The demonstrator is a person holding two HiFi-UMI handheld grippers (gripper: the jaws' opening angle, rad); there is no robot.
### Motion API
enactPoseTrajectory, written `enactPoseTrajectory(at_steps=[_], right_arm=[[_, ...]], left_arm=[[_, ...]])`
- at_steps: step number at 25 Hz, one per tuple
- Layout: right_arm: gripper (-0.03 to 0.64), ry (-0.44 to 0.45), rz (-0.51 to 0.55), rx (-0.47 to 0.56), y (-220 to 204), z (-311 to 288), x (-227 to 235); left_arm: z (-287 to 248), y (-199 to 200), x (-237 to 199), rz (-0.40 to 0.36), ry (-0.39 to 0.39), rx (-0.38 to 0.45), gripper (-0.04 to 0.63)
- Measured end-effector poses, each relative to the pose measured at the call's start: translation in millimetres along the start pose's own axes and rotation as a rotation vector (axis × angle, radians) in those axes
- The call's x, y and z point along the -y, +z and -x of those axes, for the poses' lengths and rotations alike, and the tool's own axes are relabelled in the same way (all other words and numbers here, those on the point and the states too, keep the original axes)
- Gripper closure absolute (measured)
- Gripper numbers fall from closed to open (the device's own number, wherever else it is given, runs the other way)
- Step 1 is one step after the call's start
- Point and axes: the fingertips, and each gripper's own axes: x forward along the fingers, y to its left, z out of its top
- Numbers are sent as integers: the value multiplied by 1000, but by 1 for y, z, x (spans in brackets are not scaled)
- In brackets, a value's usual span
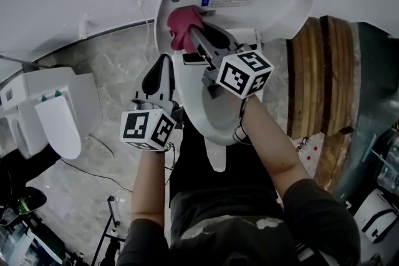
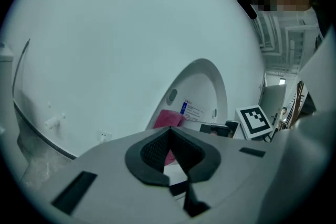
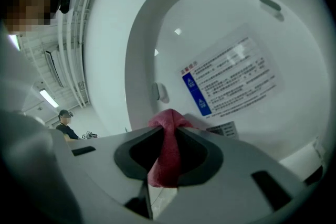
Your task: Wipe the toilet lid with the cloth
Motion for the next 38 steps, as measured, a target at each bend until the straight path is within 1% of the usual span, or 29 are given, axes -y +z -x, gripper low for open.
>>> enactPoseTrajectory(at_steps=[5,11,15,21,27,33,38], right_arm=[[549,-2,11,4,-8,-29,-6],[549,-65,-16,62,8,-12,15],[549,-126,-38,101,23,16,46],[549,-219,-66,153,48,67,103],[549,-287,-92,198,66,109,153],[549,-333,-126,227,73,131,180],[549,-345,-158,245,75,137,187]], left_arm=[[3,-2,-21,-12,-5,-9,588],[0,-5,-18,-25,-24,-30,588],[-12,-11,2,-35,-49,-44,588],[-36,-26,45,-38,-84,-65,588],[-57,-48,90,-31,-111,-82,588],[-69,-61,112,-24,-106,-97,588],[-69,-64,116,-23,-92,-99,588]])
